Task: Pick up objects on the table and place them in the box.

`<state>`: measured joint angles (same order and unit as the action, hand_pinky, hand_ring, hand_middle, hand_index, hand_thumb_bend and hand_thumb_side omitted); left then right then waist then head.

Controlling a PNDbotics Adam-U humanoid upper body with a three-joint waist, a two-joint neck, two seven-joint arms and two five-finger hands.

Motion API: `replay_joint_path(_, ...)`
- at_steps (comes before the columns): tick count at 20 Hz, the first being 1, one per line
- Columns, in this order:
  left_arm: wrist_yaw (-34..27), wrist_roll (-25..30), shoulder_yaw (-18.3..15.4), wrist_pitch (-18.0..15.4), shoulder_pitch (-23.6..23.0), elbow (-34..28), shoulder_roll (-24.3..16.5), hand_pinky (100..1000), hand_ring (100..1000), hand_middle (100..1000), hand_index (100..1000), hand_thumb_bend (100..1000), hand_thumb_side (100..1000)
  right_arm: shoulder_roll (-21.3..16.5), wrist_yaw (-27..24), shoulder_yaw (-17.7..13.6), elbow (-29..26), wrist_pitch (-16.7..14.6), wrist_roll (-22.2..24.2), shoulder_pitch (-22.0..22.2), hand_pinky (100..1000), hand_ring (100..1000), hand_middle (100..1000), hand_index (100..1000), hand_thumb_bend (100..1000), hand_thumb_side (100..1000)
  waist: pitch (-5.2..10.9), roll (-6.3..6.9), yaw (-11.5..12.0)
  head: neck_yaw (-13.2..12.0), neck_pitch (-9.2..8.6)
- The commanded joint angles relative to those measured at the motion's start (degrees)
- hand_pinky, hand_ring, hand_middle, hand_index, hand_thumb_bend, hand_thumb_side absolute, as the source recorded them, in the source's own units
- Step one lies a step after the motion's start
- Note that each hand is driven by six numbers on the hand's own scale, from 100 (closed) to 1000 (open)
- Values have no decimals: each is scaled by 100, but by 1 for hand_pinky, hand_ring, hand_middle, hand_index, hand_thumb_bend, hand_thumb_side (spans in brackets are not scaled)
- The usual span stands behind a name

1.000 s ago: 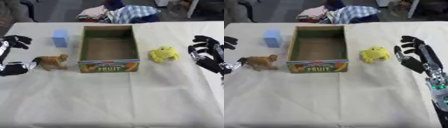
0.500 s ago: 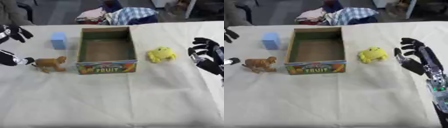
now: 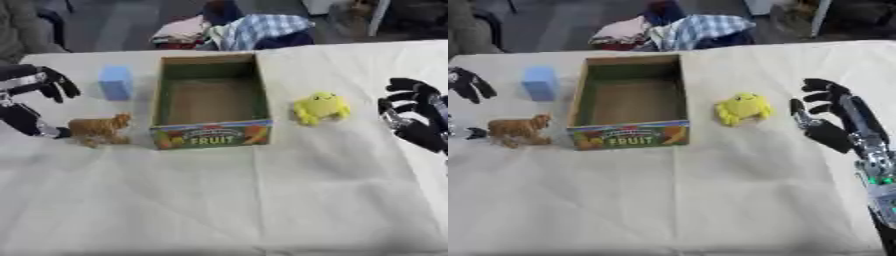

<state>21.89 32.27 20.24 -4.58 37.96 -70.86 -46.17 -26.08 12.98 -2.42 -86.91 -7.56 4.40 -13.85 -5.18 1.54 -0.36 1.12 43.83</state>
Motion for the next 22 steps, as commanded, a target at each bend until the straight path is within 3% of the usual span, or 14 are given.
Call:
replay_joint_path(1,253,26,-8,-153,206,313,70,777,691,700,791,545,100,-162,0,-18,-52,-10,14,-68,672,768,774,879,202,470,78,-2,-8,-9,28)
replay_joint_path(16,1755,-615,-205,-611,554,1527,943,751,679,682,770,537,100,-110,-15,9,-47,-18,44,-99,671,767,774,878,200,471,42,-43,-64,-50,28)
replay_joint_path(20,2118,-903,-254,-686,575,1647,1096,708,607,598,707,443,100,-98,-19,10,-45,-19,47,-105,671,767,773,878,198,476,28,-46,-86,-48,28)
replay_joint_path(21,2210,-1003,-267,-691,569,1639,1121,677,539,517,634,418,100,-94,-20,7,-45,-19,44,-106,671,767,773,878,197,479,24,-48,-92,-48,28)
replay_joint_path(22,2291,-1114,-282,-696,554,1615,1138,666,517,492,607,405,100,-91,-20,5,-45,-18,42,-107,671,767,773,879,196,480,20,-50,-97,-46,28)
